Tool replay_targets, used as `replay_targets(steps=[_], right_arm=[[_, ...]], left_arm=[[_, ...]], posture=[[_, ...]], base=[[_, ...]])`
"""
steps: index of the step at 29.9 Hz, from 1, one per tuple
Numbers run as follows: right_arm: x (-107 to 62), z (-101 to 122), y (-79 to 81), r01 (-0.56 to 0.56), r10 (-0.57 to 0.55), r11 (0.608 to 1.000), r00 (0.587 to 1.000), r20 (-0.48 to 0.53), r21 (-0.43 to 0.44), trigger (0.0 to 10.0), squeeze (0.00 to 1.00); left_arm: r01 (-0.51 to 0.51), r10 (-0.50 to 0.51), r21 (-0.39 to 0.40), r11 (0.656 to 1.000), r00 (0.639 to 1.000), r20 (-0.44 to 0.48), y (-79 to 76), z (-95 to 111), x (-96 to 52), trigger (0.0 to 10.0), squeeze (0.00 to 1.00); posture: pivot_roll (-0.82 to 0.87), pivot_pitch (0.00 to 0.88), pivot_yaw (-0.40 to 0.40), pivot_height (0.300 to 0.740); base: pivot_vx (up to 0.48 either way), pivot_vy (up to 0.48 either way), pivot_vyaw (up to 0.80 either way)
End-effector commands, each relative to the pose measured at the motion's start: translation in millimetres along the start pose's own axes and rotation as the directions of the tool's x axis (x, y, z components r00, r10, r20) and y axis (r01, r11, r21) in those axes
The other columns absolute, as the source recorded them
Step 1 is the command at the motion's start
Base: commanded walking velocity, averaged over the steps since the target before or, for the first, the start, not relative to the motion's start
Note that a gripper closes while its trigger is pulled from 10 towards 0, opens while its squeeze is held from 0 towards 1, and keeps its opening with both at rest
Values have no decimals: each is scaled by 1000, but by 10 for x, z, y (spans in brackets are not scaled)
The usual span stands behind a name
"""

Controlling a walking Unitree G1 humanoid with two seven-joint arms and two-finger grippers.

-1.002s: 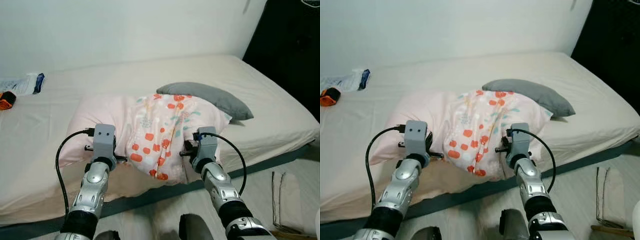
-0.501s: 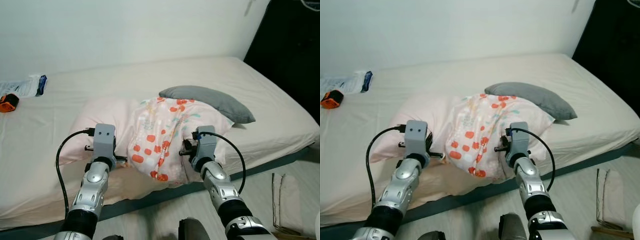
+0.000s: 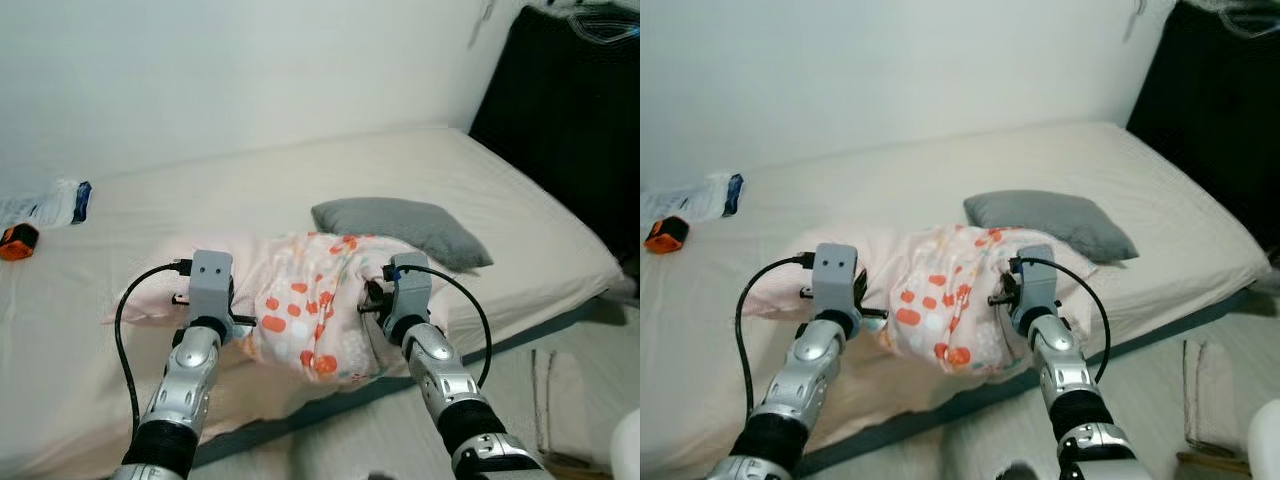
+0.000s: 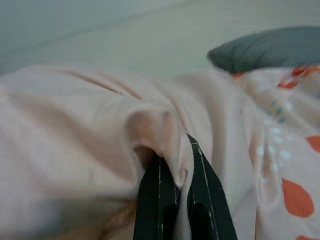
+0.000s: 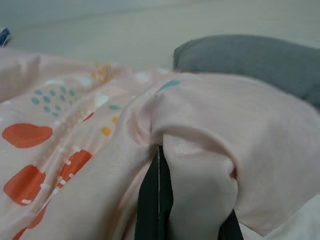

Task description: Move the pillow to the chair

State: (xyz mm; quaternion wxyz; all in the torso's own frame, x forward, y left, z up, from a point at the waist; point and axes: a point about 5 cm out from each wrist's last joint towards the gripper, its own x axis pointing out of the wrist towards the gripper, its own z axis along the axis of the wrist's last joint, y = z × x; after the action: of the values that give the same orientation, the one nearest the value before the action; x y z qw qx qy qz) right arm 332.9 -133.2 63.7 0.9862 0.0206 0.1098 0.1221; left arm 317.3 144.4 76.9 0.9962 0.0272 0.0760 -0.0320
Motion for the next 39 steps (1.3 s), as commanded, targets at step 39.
replay_targets(steps=[39], right_arm=[[56, 66, 160, -104, 104, 994, 994, 19, -32, 10000, 0]], left_arm=[[6, -5, -18, 1000, 999, 53, -58, 37, -11, 10000, 0]], posture=[[-28, 0, -86, 740]], base=[[0, 0, 0]])
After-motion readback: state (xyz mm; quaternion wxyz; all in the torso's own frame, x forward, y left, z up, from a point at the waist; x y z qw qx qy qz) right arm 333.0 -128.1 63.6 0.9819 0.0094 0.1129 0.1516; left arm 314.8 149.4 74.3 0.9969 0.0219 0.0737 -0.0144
